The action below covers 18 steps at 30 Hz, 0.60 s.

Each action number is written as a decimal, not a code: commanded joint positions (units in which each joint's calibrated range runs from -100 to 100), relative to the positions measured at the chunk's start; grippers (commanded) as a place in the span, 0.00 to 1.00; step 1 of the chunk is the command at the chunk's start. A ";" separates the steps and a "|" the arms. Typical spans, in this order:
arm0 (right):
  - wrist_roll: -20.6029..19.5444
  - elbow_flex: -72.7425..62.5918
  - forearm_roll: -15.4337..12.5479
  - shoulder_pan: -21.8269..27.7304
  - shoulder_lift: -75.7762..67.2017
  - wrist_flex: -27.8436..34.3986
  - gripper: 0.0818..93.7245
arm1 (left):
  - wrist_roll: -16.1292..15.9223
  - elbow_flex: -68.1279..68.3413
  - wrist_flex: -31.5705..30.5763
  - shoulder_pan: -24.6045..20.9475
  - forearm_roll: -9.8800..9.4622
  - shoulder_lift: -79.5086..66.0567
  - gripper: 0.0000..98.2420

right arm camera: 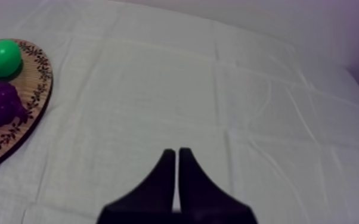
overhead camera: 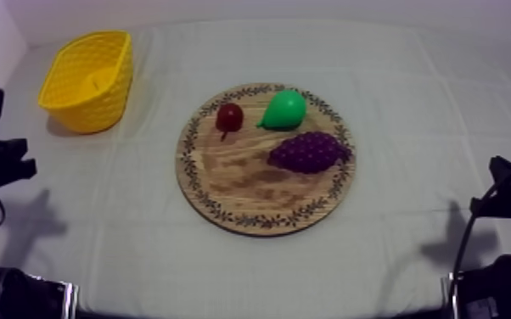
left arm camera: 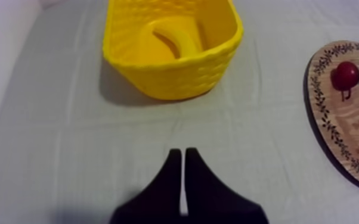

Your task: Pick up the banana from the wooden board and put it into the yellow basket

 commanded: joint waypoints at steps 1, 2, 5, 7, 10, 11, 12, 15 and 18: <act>-0.01 0.02 0.01 -0.01 -0.02 -0.01 0.00 | -0.67 5.41 -0.93 -0.77 0.76 -8.43 0.00; -0.01 0.02 0.01 -0.01 -0.02 -0.01 0.00 | -0.83 7.07 -1.52 -1.05 0.97 -10.26 0.00; -0.01 0.02 0.01 -0.01 -0.02 -0.01 0.00 | -1.05 11.64 -3.37 -1.13 1.18 -15.32 0.00; -0.01 0.02 0.01 -0.01 -0.02 -0.01 0.00 | -1.00 14.27 -4.68 -0.78 1.20 -18.08 0.00; -0.01 0.02 0.01 -0.01 -0.02 -0.01 0.00 | -0.49 17.45 -6.33 -0.18 1.16 -21.63 0.00; -0.01 0.02 0.01 -0.01 -0.02 -0.01 0.00 | -0.26 18.35 -6.78 -0.01 1.10 -22.75 0.00; -0.01 0.02 0.01 -0.01 -0.02 -0.01 0.00 | 0.30 19.01 -7.09 0.20 0.67 -23.86 0.00; -0.01 0.02 0.01 -0.01 -0.02 -0.01 0.00 | 1.90 20.05 -7.54 0.90 -0.77 -26.93 0.00; -0.01 0.02 0.01 -0.01 -0.02 -0.01 0.00 | 3.25 20.62 -7.85 2.00 -2.46 -29.92 0.00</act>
